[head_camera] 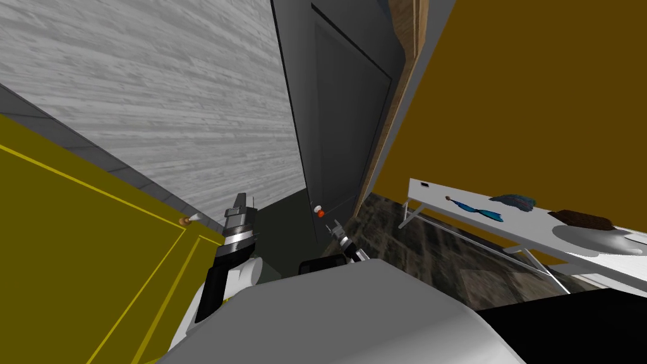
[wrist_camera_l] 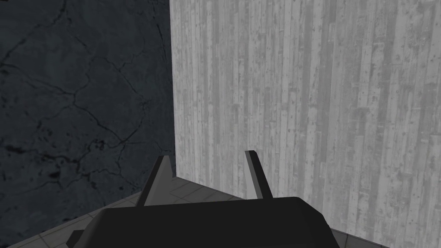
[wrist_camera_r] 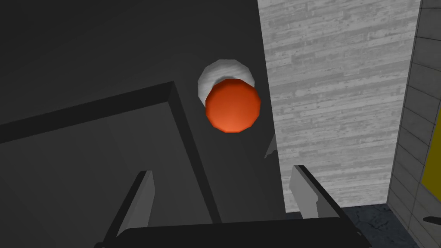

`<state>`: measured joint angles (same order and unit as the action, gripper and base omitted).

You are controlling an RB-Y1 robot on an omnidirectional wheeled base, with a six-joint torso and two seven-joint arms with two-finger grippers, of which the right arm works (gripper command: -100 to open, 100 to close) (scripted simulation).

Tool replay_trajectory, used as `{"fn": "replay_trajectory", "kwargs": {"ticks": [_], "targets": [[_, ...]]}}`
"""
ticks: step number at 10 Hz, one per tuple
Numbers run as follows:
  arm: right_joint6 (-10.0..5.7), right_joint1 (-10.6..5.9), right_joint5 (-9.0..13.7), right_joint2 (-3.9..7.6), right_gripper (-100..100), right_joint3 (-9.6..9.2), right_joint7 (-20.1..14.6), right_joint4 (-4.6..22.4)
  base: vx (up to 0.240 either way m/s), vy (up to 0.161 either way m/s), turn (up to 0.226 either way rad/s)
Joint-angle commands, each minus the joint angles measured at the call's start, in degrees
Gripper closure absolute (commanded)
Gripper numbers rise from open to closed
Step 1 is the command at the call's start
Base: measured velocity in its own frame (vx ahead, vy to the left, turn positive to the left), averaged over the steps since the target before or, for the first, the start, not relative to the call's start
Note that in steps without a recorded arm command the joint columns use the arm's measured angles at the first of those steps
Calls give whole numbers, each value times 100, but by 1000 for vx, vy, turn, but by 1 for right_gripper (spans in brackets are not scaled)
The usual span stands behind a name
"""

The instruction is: Push the door open

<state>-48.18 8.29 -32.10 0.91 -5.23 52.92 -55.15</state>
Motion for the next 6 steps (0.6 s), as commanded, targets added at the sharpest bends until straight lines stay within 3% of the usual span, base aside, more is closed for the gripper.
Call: {"fn": "replay_trajectory", "kwargs": {"ticks": [1, 6], "targets": [[18, 61, -129, -57, -100, 22, 264, -69, -28, -8, -33], [30, 202, -473, -240, -100, 98, 907, -202, -33, -14, -32]]}}
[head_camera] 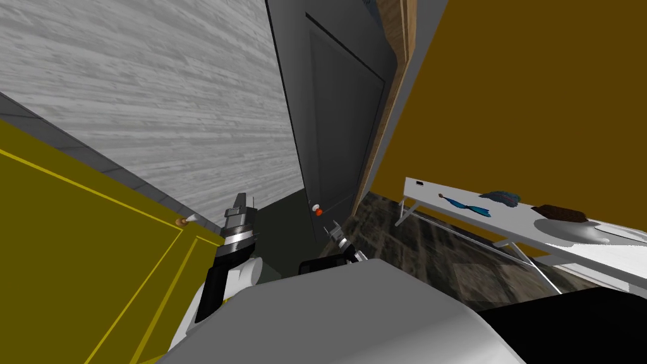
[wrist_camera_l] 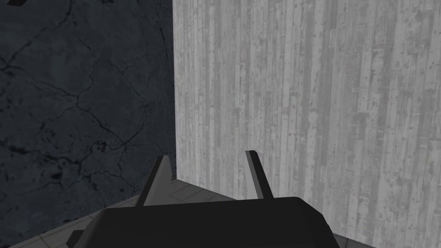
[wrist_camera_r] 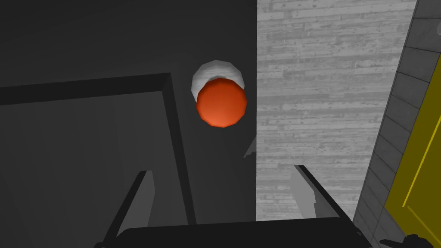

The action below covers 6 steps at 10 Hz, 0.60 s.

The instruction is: Push the door open

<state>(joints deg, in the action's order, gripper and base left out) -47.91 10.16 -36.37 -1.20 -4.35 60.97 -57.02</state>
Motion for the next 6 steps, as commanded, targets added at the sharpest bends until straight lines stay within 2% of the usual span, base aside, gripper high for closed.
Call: {"fn": "replay_trajectory", "kwargs": {"ticks": [1, 3, 4, 5, 6], "targets": [[5, 39, -105, -67, -100, 23, 213, -37, -29, -8, -30], [9, 83, -213, -144, -100, 47, 415, -79, -28, -9, -26], [7, 65, -175, -108, -100, 40, 328, -67, -12, -3, -4], [12, 52, -170, 49, -100, 49, 355, -56, 62, 33, 18], [14, 38, -161, 136, -100, 55, 360, -44, 131, 82, 17]]}}
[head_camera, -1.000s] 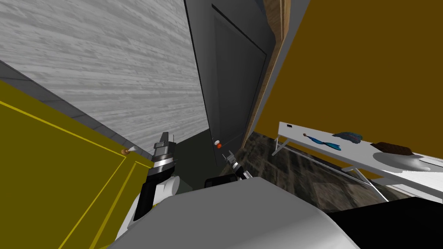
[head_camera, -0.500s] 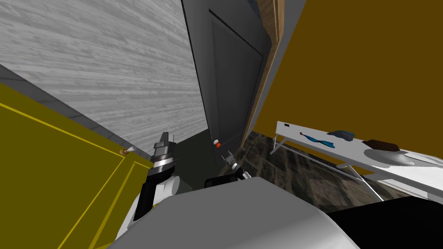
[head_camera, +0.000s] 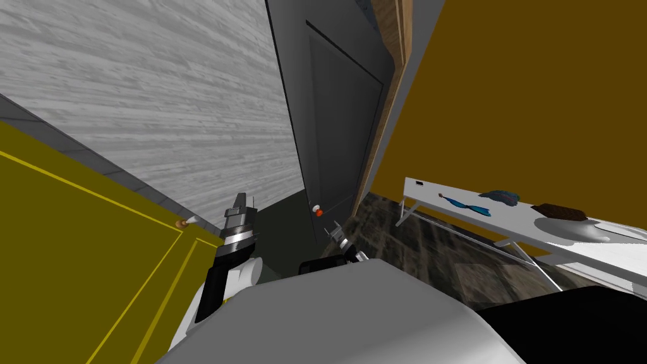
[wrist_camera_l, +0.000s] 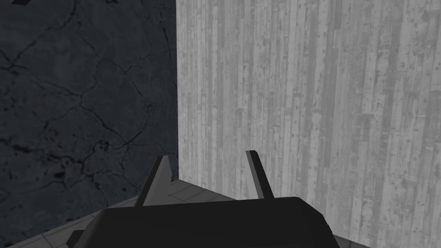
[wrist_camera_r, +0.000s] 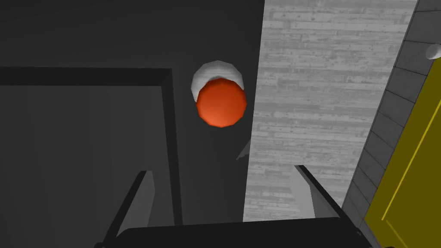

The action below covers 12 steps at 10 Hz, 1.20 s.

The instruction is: Push the door open

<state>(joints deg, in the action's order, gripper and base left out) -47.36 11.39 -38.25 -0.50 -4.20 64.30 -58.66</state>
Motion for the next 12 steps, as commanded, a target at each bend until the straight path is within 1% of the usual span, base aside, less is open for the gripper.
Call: {"fn": "replay_trajectory", "kwargs": {"ticks": [1, 2, 3, 4, 5, 6, 7, 8, 12], "targets": [[-38, -101, 38, 134, -100, 47, 32, 134, 181, 66, 8], [-35, -119, 50, 167, -100, 55, 38, 150, 191, 117, 28], [-32, -138, 63, 164, -100, 63, 44, 165, 201, 140, 13], [-29, -155, 74, 123, -100, 71, 50, 181, 200, 113, 14], [-26, -171, 85, 52, -100, 79, 56, 195, 186, 77, 17], [-23, -190, 97, -79, -100, 87, 62, 211, 169, 102, 20], [-50, -215, 100, -22, -100, 100, 85, 274, 74, 55, -1], [-50, -215, 100, -22, 100, 100, 85, 274, -11, -4, 16], [-50, -215, 100, -22, 100, 100, 85, 274, -20, -10, 2]]}}
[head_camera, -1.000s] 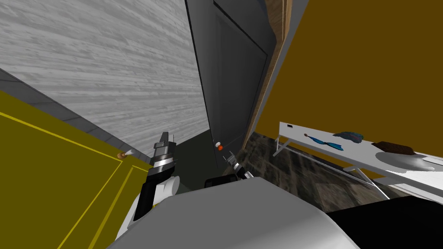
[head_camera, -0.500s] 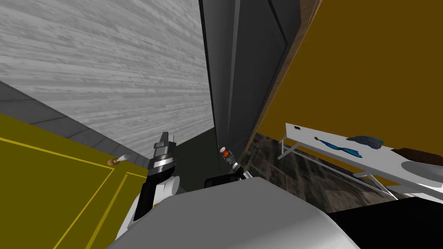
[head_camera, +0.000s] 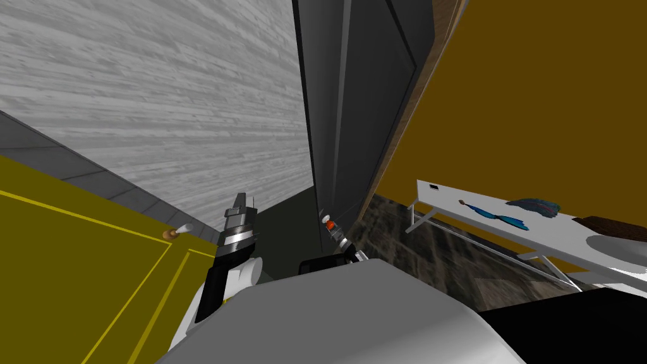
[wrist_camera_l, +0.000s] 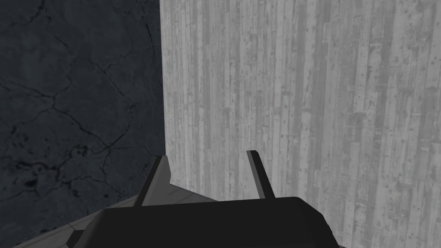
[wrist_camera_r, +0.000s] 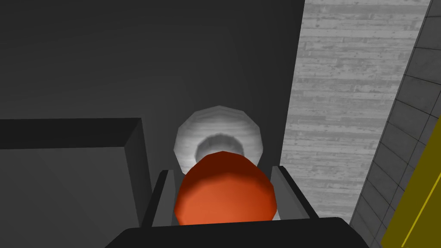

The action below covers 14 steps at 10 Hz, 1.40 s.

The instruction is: Push the door open

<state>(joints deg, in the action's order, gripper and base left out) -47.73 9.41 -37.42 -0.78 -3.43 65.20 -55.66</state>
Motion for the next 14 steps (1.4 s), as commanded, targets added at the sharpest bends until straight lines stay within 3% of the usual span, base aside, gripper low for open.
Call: {"fn": "replay_trajectory", "kwargs": {"ticks": [1, 9, 10, 13, 14], "targets": [[-12, -17, 17, 6, 100, 24, -4, -26, 0, 0, 0], [-75, -76, 685, 161, 100, -82, -1056, 78, 24, 16, 43], [-75, -76, 685, 161, 100, -82, -1070, 78, 24, 16, 18], [-115, -118, 1048, 226, 100, -125, -1580, 118, 37, 14, 54], [-115, -118, 1048, 226, 100, -125, -1610, 118, 35, 11, 25]]}}
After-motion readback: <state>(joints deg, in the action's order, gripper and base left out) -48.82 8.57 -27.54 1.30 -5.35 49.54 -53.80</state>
